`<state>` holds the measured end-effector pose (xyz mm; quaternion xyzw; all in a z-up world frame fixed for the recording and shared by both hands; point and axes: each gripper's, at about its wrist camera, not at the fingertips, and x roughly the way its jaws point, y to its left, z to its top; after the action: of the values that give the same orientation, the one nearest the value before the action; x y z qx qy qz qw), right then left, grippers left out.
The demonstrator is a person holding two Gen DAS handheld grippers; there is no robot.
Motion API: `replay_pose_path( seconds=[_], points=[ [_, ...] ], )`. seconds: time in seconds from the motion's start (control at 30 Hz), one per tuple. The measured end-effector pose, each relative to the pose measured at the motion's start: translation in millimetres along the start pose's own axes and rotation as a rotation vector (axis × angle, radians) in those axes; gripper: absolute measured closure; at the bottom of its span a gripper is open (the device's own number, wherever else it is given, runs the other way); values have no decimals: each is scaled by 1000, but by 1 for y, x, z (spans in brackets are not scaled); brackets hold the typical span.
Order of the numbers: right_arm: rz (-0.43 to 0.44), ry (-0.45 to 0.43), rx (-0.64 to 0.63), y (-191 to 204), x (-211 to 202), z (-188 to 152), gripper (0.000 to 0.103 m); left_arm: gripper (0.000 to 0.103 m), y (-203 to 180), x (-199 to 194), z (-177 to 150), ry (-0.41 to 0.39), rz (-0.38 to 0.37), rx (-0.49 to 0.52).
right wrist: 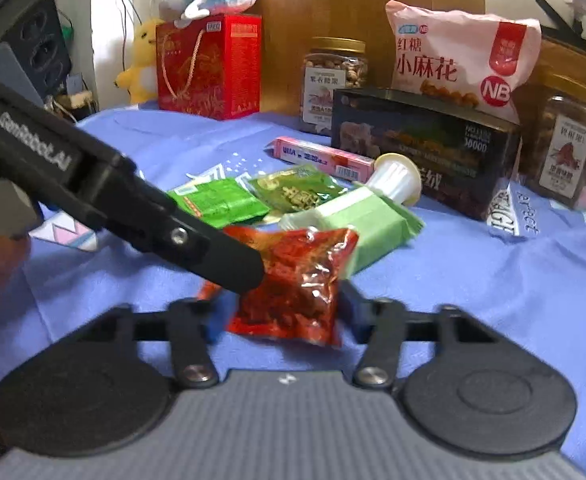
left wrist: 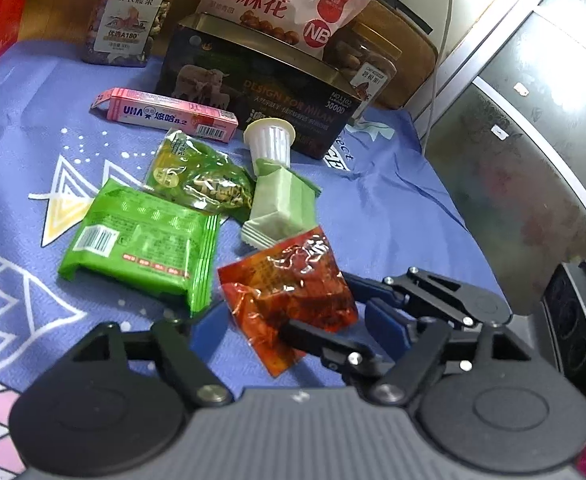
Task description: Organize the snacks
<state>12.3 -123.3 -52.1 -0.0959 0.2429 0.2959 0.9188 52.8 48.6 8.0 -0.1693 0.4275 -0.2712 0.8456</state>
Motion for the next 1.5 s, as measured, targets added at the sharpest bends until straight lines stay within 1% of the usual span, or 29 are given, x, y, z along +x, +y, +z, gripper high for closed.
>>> replay_pose_path(
  seconds=[0.1,0.2,0.27,0.3,0.33,0.4,0.47,0.53,0.63,0.7,0.77,0.83,0.93,1.1,1.17,1.23,1.27,1.43,1.5],
  points=[
    [-19,-10,7,4,-4,-2,56,25,1,0,0,-2,-9,-3],
    [-11,-19,48,3,-10,-5,61,24,3,-1,0,-5,-20,-10],
    [13,-18,127,-4,-13,-6,64,23,4,-1,0,-4,-36,-18],
    [23,-18,171,-9,-14,-6,71,23,3,-1,0,-4,-41,-21],
    [50,-17,226,-16,-16,-6,73,23,3,-1,0,-5,-54,-22],
    [92,-8,312,-26,-17,-7,74,24,1,-3,0,-6,-94,-20],
    [122,0,365,-31,-16,-9,74,30,-4,-4,-1,-11,-121,-4],
    [166,2,407,-32,-16,-10,75,31,-8,-4,-2,-11,-128,16],
    [226,-5,459,-32,-19,-9,78,31,-8,-3,-2,-7,-124,15],
    [240,-10,493,-36,-21,-9,79,31,-6,-5,-1,-18,-134,6],
    [229,-14,530,-42,-23,-10,79,30,-5,-10,0,-33,-141,3],
    [222,-14,573,-50,-23,-11,79,30,-3,-14,1,-52,-138,2],
    [243,-15,660,-63,-26,-18,79,30,3,-19,2,-66,-131,-14],
    [280,-35,767,-79,-31,-23,80,30,10,-18,-1,-58,-133,-39],
    [299,-41,812,-85,-32,-25,80,27,10,-16,-1,-50,-138,-42],
    [335,-48,864,-90,-32,-28,86,27,8,-14,-2,-44,-144,-39],
    [355,-53,887,-92,-32,-29,86,27,6,-13,-2,-41,-149,-37],
    [416,-73,904,-91,-36,-25,86,29,1,-11,-1,-37,-195,-39],
    [447,-81,909,-91,-36,-23,86,35,1,-9,-1,-37,-218,-53]
  ],
)
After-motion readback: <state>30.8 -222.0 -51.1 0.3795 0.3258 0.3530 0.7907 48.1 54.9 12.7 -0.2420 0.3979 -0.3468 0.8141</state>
